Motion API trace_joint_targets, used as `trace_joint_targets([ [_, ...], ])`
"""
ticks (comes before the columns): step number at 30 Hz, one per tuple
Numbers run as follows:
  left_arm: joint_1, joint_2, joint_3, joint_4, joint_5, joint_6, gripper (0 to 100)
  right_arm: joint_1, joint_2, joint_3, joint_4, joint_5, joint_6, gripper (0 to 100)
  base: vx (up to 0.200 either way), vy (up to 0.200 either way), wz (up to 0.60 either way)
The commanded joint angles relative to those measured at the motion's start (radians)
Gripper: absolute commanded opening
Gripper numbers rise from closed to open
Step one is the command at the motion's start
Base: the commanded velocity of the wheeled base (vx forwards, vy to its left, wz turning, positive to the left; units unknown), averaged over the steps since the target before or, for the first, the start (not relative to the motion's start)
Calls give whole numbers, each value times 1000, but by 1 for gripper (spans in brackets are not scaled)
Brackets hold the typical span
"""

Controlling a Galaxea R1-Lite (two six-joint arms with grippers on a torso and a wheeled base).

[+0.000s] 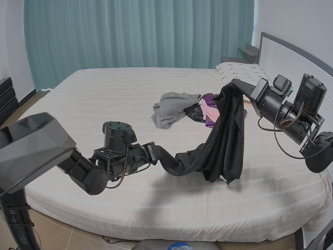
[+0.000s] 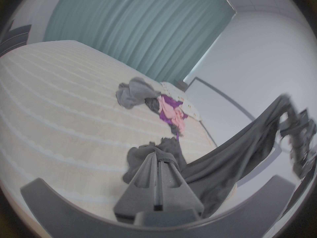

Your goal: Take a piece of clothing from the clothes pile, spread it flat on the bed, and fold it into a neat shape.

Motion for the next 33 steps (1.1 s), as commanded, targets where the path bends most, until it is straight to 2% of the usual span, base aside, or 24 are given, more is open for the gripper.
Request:
trace_joint_targets([
  [1,34,-261,44,58,56,-71,0,-61,172,-82,-21,-15,15,0,0,0,0],
  [7,63,-399,44,89,66,-77,0,-89,147,-186,-24,-64,26,0,0,0,0],
  [10,94,-446,44,84,96,-83,0,-95,109,-214,-24,-79,46,0,0,0,0],
  [12,104,-452,51,82,122,-126,0,-94,107,-177,-22,-78,46,0,0,0,0],
  [14,104,-455,100,79,120,-186,0,-87,115,-67,-24,-67,52,0,0,0,0],
  [17,95,-451,169,78,111,-208,0,-55,135,27,-24,-64,84,0,0,0,0],
  [20,91,-445,192,78,112,-211,0,-38,149,38,-24,-65,114,0,0,0,0],
  [21,52,-440,236,78,112,-247,0,-11,173,55,-15,-67,172,0,0,0,0],
  [23,23,-434,262,78,109,-289,0,17,201,81,-16,-68,186,0,0,0,0],
  [26,-9,-409,276,78,111,-306,0,29,233,102,-22,-72,192,0,0,0,0],
  [30,-11,-373,293,78,111,-307,0,32,244,125,-22,-76,253,0,0,0,0],
  [31,-11,-348,307,78,109,-307,0,31,234,130,-21,-78,296,0,0,0,0],
  [33,-11,-334,317,78,108,-307,0,29,224,134,-21,-81,302,0,0,0,0],
])
